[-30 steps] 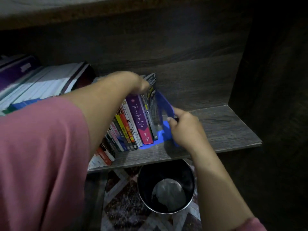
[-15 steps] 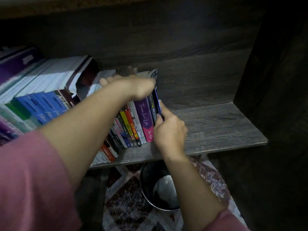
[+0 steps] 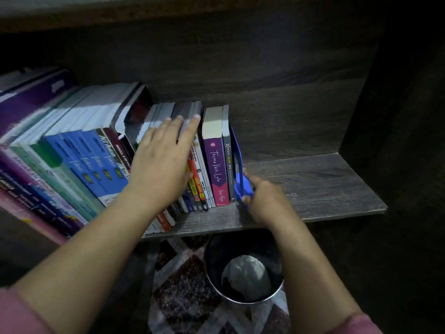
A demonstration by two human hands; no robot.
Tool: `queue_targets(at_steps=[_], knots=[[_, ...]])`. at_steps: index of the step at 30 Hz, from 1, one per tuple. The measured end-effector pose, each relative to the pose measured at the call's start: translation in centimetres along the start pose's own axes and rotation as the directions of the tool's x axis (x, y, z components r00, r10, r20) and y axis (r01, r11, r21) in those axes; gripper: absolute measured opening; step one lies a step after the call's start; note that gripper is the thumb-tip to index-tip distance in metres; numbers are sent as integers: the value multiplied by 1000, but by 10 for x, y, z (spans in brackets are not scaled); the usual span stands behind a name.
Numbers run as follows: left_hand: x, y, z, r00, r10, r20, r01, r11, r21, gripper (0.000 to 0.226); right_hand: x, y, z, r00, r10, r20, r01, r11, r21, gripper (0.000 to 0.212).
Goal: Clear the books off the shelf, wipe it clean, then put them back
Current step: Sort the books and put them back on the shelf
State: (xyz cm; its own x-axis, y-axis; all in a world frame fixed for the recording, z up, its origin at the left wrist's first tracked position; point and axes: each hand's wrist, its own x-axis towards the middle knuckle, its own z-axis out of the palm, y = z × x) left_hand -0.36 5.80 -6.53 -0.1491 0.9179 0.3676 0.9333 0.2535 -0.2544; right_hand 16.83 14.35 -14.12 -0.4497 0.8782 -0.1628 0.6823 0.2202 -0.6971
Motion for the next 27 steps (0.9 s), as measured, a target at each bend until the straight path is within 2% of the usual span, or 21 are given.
queue_targets(at_steps=[3,6,13,18,22,26,27], knots=[[-3,-1,5,997,-46,-57,46,999,9,117,1,6,14,999,46,19,-44,992,-122,70],[-2,0,7,993,-58,-98,57,998,-9,113,6,4,27,999,20,-41,-29,972,-234,79],[0,-1,15,988,-66,-137,63,998,-31,111,5,-23,65,965,119,-234,-151,981,-124,84],[0,-2,15,987,-88,-135,84,996,-38,109,14,-30,75,956,152,-252,-185,976,-112,77],[-2,0,17,982,-98,-160,91,995,-51,109,17,-27,68,970,136,-204,-170,973,-159,80],[-4,-1,17,984,-82,-156,76,996,-45,112,24,-7,53,995,98,2,-98,995,-14,76],[-4,-1,16,987,-75,-145,71,997,-31,114,25,0,52,997,70,42,-68,997,-28,74]])
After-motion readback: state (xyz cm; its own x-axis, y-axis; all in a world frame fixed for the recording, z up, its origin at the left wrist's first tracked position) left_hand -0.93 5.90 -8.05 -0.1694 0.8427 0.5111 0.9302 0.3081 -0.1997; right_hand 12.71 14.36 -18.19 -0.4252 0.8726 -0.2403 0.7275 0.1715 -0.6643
